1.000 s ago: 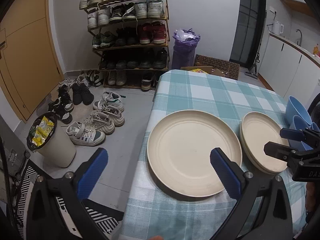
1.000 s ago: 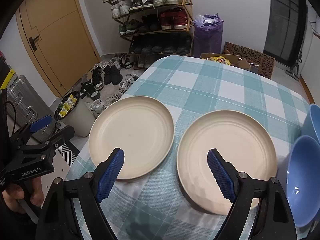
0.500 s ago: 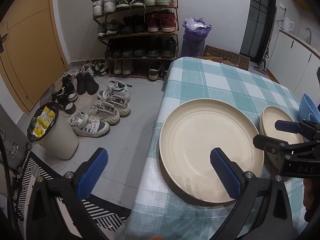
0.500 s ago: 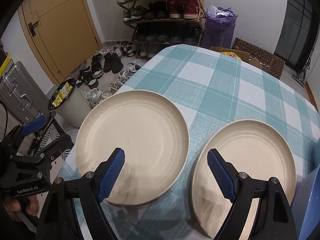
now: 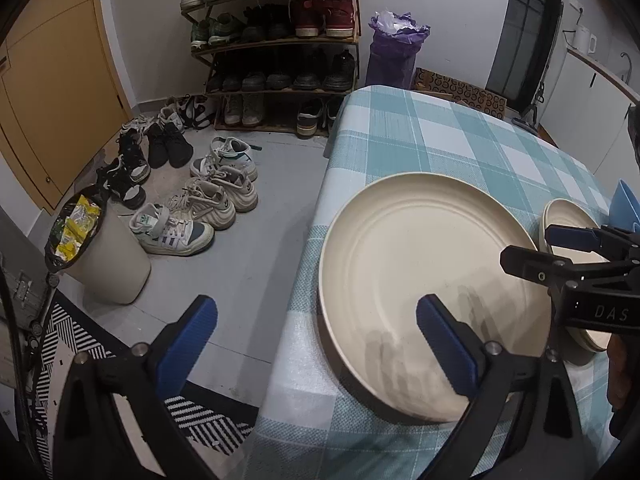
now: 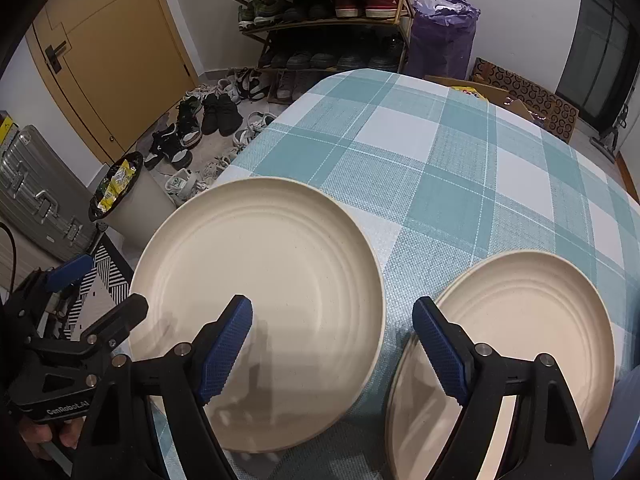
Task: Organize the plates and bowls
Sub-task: 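Move the right tool to the remaining single cream plate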
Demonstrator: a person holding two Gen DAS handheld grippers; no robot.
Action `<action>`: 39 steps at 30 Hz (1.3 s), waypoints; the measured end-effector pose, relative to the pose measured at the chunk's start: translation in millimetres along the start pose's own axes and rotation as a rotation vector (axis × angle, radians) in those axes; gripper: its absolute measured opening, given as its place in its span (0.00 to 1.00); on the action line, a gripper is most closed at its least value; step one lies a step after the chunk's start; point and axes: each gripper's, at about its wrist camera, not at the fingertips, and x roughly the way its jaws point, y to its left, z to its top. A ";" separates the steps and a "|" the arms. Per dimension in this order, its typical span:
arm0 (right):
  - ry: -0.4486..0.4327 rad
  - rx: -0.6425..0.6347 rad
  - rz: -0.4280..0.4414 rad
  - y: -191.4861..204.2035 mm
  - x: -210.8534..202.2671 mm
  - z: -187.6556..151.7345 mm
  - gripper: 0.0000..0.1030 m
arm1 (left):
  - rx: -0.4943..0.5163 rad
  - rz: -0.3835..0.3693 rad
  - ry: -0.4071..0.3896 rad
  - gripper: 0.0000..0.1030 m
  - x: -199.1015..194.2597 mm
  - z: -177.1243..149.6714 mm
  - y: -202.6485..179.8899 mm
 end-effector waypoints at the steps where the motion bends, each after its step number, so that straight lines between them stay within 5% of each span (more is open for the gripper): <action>1: -0.001 -0.001 0.007 0.7 -0.1 0.6 0.81 | -0.001 -0.007 0.002 0.95 0.7 -0.1 0.2; 10: 0.038 -0.005 0.013 4.6 16.8 4.8 0.79 | 0.009 -0.042 0.014 0.93 7.5 -1.9 -0.9; 26: 0.076 -0.031 0.001 9.8 24.1 1.2 0.77 | 0.001 -0.086 0.061 0.65 19.4 -9.3 0.4; 39: 0.108 -0.037 -0.006 11.9 30.1 -8.5 0.57 | -0.003 -0.090 0.066 0.51 19.4 -12.6 4.2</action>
